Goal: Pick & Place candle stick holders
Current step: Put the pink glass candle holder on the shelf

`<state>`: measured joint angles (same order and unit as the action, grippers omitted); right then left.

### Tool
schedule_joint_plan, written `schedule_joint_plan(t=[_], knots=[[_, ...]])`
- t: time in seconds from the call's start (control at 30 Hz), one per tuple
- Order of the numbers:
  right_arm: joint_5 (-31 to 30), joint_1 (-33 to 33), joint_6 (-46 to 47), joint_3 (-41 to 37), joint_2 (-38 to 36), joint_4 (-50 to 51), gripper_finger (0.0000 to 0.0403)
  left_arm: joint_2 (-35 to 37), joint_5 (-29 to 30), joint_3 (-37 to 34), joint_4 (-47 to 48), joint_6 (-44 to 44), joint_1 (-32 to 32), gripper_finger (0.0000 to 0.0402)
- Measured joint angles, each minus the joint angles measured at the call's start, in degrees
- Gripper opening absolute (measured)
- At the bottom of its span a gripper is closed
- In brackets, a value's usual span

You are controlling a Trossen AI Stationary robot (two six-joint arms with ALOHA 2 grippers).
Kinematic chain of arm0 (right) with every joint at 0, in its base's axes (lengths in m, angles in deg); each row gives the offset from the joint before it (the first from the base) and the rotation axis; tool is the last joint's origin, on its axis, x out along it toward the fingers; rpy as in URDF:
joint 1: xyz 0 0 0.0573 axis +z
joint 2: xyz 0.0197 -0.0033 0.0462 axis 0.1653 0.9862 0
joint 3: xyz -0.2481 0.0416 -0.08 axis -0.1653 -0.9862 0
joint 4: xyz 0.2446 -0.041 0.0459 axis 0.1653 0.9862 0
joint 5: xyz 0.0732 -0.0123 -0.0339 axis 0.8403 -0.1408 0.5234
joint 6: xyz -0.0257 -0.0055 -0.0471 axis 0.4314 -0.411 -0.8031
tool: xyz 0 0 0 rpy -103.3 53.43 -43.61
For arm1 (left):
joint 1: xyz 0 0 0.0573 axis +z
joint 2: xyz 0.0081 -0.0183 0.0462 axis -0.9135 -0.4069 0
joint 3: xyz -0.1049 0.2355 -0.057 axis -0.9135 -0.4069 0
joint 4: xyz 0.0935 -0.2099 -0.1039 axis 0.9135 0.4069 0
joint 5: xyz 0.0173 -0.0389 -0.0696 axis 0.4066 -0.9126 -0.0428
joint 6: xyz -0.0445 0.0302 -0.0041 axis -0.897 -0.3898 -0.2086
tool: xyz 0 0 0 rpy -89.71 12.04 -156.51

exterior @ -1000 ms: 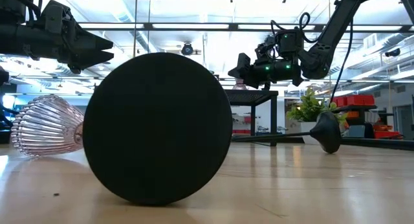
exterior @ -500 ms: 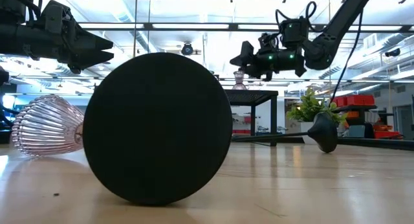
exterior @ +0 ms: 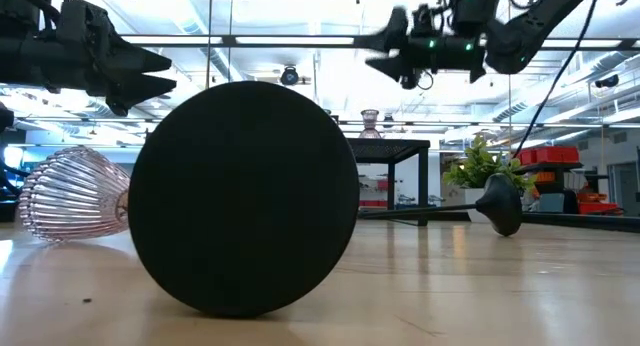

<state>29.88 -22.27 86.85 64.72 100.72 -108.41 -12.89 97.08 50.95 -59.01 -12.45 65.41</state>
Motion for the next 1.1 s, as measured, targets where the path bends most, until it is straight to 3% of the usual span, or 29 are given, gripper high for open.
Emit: schedule_joint_plan(t=[0.17, 0.33, 0.43, 0.6, 1.1], knots=[[6.61, 4.94, 0.8, 0.02, -4.52, 5.91, 0.0286, -0.01, -4.17, -0.02, 0.18, -0.55, 0.02, 0.0254], [7.24, 10.69, 0.78, 0.02, -8.21, 12.68, 0.0286, -0.22, -9.92, 0.17, 1.08, -3.27, -0.07, 0.0254], [7.17, 13.95, 0.89, 0.02, -9.14, 15.7, 0.0286, -2.76, -10.41, 2.4, 7.16, -5.13, -0.81, 0.0254], [7.02, 18.55, 1.01, 0.02, -9.2, 18.1, 0.0286, -11.97, -10.14, 6.51, 9.76, -7.74, -4.27, 0.0254], [-1.88, 31.03, 2.09, 0.02, -9.2, 27.45, 0.0286, -47.66, -11.93, 22.83, 15.47, -10.75, -17.33, 0.0254]])
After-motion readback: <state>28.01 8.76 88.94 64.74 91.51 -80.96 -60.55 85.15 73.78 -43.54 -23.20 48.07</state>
